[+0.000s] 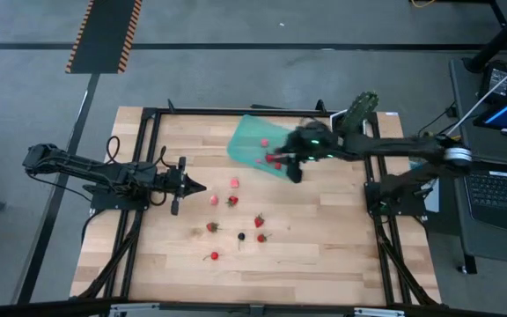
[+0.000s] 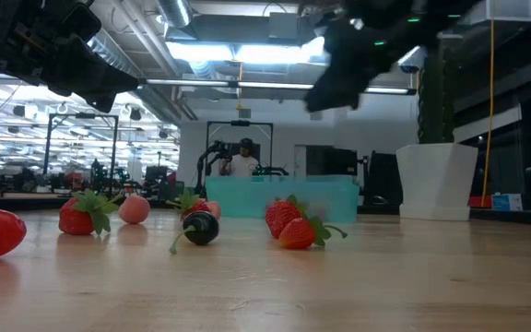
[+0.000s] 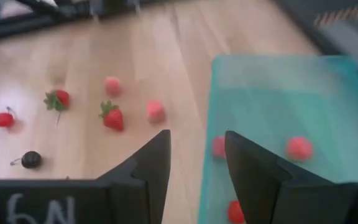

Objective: Pick and placing Produce into tupperware
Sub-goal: Put the pink peach into the light blue bin

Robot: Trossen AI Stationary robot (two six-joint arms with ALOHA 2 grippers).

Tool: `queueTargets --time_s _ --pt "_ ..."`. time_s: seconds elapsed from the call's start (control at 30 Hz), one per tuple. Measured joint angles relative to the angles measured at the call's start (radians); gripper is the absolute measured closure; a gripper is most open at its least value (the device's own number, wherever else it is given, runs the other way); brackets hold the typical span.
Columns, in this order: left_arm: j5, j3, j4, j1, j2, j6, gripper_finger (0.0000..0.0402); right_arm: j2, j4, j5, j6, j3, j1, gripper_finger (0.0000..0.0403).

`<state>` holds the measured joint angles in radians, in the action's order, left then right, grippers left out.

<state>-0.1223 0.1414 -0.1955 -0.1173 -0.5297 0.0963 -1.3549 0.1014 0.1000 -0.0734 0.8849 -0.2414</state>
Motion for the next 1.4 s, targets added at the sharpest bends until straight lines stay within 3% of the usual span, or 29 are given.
queueTargets --time_s 0.27,0.53,0.77,1.0,1.23,1.4 --pt "-0.022 0.0 -0.028 0.0 0.0 0.002 0.0401 0.397 -0.165 -0.032 0.003 -0.306 0.065 0.0249" --pt "-0.023 0.0 -0.056 -0.002 0.0 0.006 0.0401 0.583 -0.372 -0.028 -0.006 -0.557 0.164 0.0249" --pt "-0.079 0.0 -0.127 -0.029 -0.056 0.01 0.0401 0.656 -0.457 -0.055 -0.052 -0.693 0.195 0.0249" --pt "-0.113 0.003 -0.24 -0.043 -0.18 0.026 0.0401 0.658 -0.457 -0.107 -0.079 -0.727 0.201 0.0249" --pt "-0.131 0.131 -0.196 -0.046 -0.34 -0.02 0.0396 0.658 -0.45 -0.107 -0.079 -0.727 0.201 0.0249" --pt "-0.208 0.22 -0.076 -0.045 -0.416 -0.027 0.0354 0.657 -0.43 -0.107 -0.088 -0.727 0.201 0.0249"
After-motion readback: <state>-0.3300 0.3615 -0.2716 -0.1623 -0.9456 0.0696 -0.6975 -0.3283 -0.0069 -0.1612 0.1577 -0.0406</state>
